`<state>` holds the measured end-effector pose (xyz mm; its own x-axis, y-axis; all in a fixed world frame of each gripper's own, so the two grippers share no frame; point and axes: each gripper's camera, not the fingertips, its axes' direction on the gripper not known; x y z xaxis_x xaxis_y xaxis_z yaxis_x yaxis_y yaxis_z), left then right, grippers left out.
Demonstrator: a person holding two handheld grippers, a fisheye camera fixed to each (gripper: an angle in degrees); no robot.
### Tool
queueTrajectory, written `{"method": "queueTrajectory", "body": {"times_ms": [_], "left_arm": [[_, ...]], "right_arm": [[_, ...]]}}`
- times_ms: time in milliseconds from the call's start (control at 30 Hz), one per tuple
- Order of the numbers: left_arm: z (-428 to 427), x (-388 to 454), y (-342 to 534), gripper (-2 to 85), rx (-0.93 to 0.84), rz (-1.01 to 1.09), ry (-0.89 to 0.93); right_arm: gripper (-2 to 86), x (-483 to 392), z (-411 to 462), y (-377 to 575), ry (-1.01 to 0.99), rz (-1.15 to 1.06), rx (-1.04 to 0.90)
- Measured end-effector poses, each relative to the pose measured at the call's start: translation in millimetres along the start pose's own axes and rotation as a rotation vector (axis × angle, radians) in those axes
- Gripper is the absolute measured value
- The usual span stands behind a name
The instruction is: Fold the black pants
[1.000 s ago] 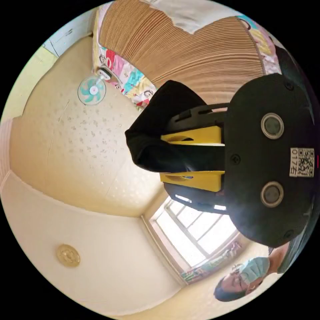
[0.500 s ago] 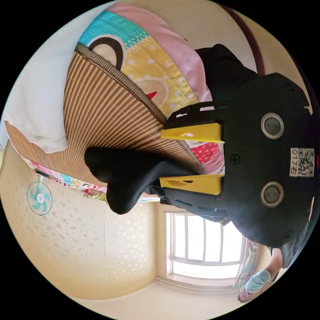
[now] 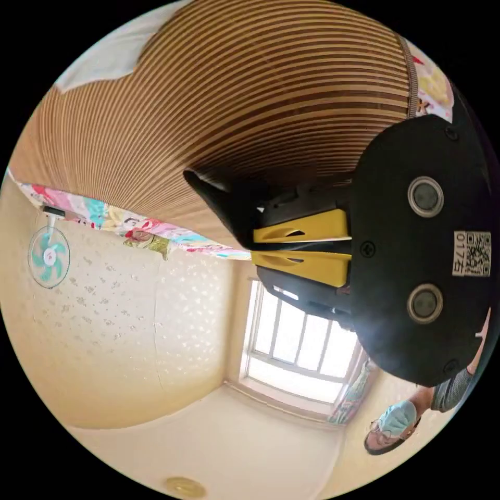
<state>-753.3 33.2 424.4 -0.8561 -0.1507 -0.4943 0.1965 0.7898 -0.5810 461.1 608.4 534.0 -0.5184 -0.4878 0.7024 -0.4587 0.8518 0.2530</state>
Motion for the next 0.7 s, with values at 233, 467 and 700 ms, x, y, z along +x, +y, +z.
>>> {"method": "queueTrajectory", "body": {"times_ms": [233, 467, 700], "left_arm": [[-32, -4, -60, 1.5, 0.285, 0.230, 0.229], [58, -93, 63, 1.9, -0.088, -0.146, 0.125], [115, -130, 182, 2.4, -0.459, -0.433, -0.119]], "right_arm": [[2.1, -196, -114, -12, -0.338, -0.574, 0.379], [5.0, -50, -198, 72, 0.235, -0.236, 0.426], [13.1, 89, -200, 186, 0.425, 0.205, 0.460]]}}
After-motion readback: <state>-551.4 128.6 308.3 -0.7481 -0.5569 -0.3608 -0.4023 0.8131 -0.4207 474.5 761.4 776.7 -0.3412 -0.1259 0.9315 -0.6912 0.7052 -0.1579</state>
